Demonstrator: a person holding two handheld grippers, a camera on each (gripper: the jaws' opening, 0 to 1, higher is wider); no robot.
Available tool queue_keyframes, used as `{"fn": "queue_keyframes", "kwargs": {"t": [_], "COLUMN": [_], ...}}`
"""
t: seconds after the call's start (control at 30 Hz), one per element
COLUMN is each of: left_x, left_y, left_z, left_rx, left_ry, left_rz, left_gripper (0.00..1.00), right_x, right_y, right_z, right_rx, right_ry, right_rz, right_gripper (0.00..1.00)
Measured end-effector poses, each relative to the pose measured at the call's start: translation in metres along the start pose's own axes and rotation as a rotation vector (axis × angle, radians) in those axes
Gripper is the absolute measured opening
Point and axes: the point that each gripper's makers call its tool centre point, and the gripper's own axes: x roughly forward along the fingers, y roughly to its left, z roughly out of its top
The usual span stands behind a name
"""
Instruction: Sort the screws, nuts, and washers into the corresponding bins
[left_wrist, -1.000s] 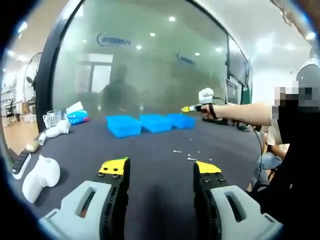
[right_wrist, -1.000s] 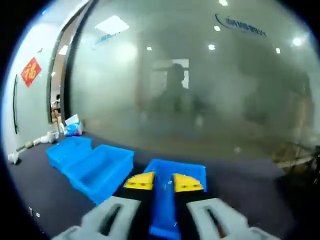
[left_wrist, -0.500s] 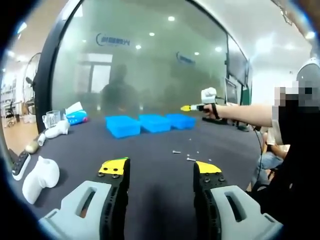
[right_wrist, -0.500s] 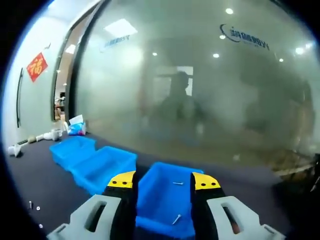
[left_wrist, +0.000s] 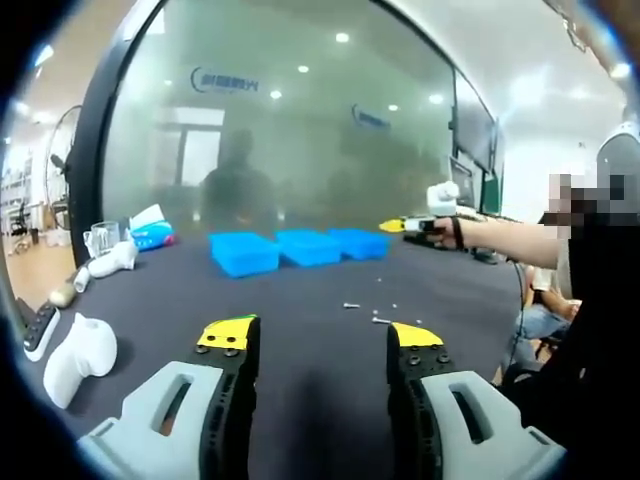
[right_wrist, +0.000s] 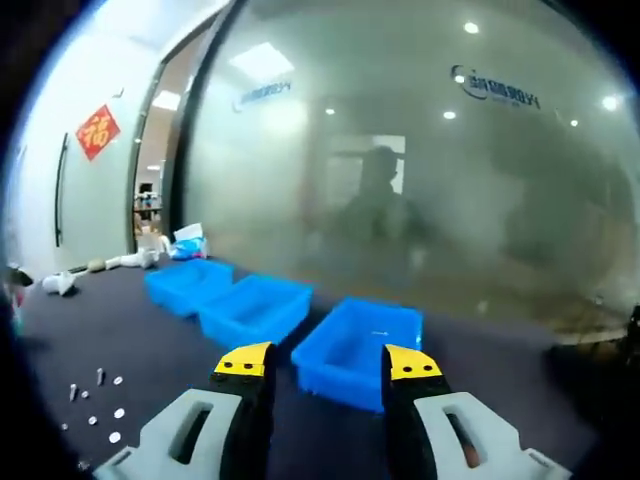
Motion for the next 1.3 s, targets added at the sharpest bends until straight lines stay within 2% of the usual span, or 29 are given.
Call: {"fn": "queue_keyframes", "kwargs": {"t": [0.4,0.63,0.73,0.83,0.93,1.17,1.3], "left_x": [0.005,0.004,0.003,0.001,0.000,-0.002,-0.006], "left_y": [-0.005,-0.005,-0.004,-0.004,-0.004,-0.005,-0.002], "left_z": [-0.001,0.001,0.002,0.004,0.005,0.004,0.006], "left_rx": [0.004,0.009,0.014,0.017,0.023,0.030,0.052], "left_ry": [0.006,0.005,0.005,0.001,0.001,0.007,0.014], "left_rz": [-0.014,-0.013,-0.010,-0.008,-0.008,-0.011,-0.006], "left_gripper": [0.49,0.49,0.49,0.49,0.49,0.49,0.49], "right_x": [-0.093,-0.133,-0.147,-0.161,-0.174,-0.196,-0.204], "right_y": [0.050,0.062,0.060,0.060,0.069,0.084,0.086], "right_z": [0.006,0.006,0.004,0.002,-0.002,-0.010,-0.016], "right_rx": [0.040,0.035,-0.009,-0.095,-0.037,0.012,0.021], "right_ry": [-0.079,-0.105,-0.111,-0.114,-0.120,-0.124,-0.117], "right_rz": [0.112,0.124,0.107,0.082,0.109,0.132,0.134], "right_gripper": [0.41,0.41,0.41,0.41,0.41,0.41,0.41]}}
